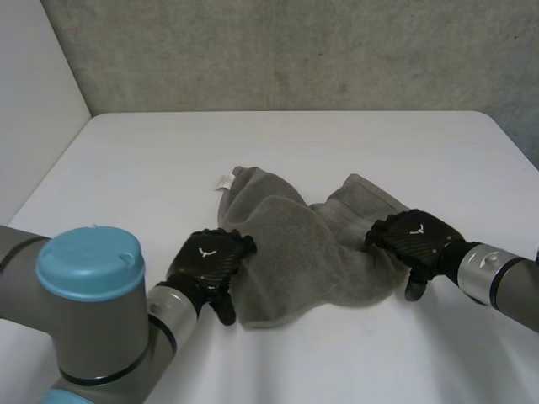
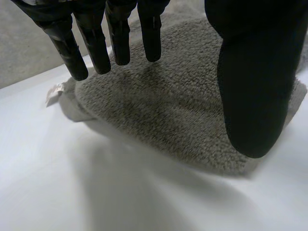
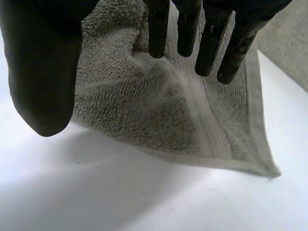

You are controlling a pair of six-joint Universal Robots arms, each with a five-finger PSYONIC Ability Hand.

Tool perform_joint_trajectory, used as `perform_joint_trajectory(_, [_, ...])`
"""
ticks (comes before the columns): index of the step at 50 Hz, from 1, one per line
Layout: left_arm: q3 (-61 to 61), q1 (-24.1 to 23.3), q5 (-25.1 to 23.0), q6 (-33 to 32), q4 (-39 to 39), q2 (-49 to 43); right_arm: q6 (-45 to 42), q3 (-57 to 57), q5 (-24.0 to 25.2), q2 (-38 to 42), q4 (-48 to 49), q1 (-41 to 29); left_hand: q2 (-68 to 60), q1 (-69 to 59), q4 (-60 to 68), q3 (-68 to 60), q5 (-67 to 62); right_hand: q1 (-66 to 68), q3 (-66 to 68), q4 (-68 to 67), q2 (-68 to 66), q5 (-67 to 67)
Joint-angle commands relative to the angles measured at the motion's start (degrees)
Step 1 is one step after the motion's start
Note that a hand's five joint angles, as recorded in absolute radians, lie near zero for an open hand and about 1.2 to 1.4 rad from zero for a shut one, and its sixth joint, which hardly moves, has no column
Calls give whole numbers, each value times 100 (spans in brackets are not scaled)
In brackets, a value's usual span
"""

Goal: Fold the towel.

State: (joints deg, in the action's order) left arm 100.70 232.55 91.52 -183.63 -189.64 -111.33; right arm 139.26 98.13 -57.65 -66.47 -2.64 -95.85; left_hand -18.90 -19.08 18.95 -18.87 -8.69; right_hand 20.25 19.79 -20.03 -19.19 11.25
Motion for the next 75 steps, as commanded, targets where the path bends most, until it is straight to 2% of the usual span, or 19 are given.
perform_joint_trajectory(1, [-234, -148, 147, 73, -170, -370, 348, 31, 0, 82, 229, 49, -208, -190, 203, -211, -229, 127, 173, -150, -234, 27])
perform_joint_trajectory(7, [-498, -315, 384, 82, -152, -731, 357, 66, 0, 151, 422, 14, -208, -190, 203, -211, -229, 244, 290, -266, -351, 144])
perform_joint_trajectory(13, [-674, -377, 411, 82, -152, -986, 357, 75, 0, 248, 536, -4, -158, -139, 153, -161, -178, 1185, 1231, -1207, -1291, 1085])
perform_joint_trajectory(25, [-806, -509, 420, 82, -117, -1057, 357, 31, -9, 451, 572, -13, 280, 298, -285, 277, 259, 1321, 1368, -1344, -1428, 1221])
perform_joint_trajectory(35, [-824, -579, 437, 47, -117, -1154, 357, -48, -18, 600, 677, -13, 44, 63, -49, 41, 24, 2616, 2663, -2639, -2723, 2516])
perform_joint_trajectory(38, [-859, -579, 446, 38, -126, -1250, 383, -101, -26, 609, 686, -21, -662, -644, 657, -665, -683, 4478, 4524, -4500, -4585, 4378])
perform_joint_trajectory(41, [-920, -579, 552, 29, -144, -1329, 383, -127, -27, 609, 686, -13, -1520, -1502, 1515, -1523, -1541, 5039, 5085, -5061, -5145, 4939])
perform_joint_trajectory(43, [-1042, -579, 735, 3, -152, -1487, 383, -188, -79, 618, 686, -13, -2691, -2672, 2686, -2694, -2712, 5972, 6018, -5994, -6079, 5872])
perform_joint_trajectory(46, [-1122, -579, 859, 3, -144, -1567, 409, -276, -149, 626, 677, -21, -3353, -3335, 3349, -3357, -3374, 5975, 6021, -5997, -6081, 5875])
perform_joint_trajectory(51, [-1491, -553, 1280, -15, -100, -1576, 838, -600, -307, 600, 686, -30, -6039, -6020, 6034, -6042, -6060, 5975, 6021, -5997, -6081, 5875])
perform_joint_trajectory(57, [-2089, -430, 1325, -50, -152, -1347, 1860, -1489, -492, 442, 686, -74, -6110, -6092, 6105, -6113, -6131, 5975, 6021, -5997, -6081, 5875])
perform_joint_trajectory(61, [-2766, -52, 1316, -437, -223, -1206, 2510, -2553, -756, 293, 950, -171, -6110, -6092, 6105, -6113, -6131, 5975, 6021, -5997, -6081, 5875])
perform_joint_trajectory(62, [-3375, 201, 1299, -941, -388, -1172, 2771, -3005, -1034, 258, 1245, -310, -6110, -6092, 6105, -6113, -6131, 5975, 6021, -5997, -6081, 5875])
perform_joint_trajectory(63, [-3860, 264, 1290, -1364, -720, -1163, 2774, -3010, -1037, 257, 1248, -311, -6110, -6092, 6105, -6113, -6131, 5975, 6021, -5997, -6081, 5875])
perform_joint_trajectory(65, [-4134, 265, 1272, -1664, -1098, -1110, 3229, -3440, -1624, 12, 2001, -557, -6110, -6092, 6105, -6113, -6131, 5975, 6021, -5997, -6081, 5875])
perform_joint_trajectory(66, [-4285, 273, 1264, -1893, -1519, -997, 3231, -3441, -1626, 11, 2004, -557, -6110, -6092, 6105, -6113, -6131, 5975, 6021, -5997, -6081, 5875])
perform_joint_trajectory(67, [-4286, 273, 1263, -1896, -1524, -995, 3361, -3467, -1835, -163, 2344, -601, -6110, -6092, 6105, -6113, -6131, 5975, 6021, -5997, -6081, 5875])
perform_joint_trajectory(70, [-4252, 317, 1159, -2159, -2398, -576, 3529, -3432, -2074, -436, 2776, -645, -6110, -6092, 6105, -6113, -6131, 5975, 6021, -5997, -6081, 5875])
perform_joint_trajectory(75, [-3715, 361, 771, -2195, -3185, -187, 3538, -3300, -2013, -490, 2707, -812, -6110, -6092, 6105, -6113, -6131, 5975, 6021, -5997, -6081, 5875])
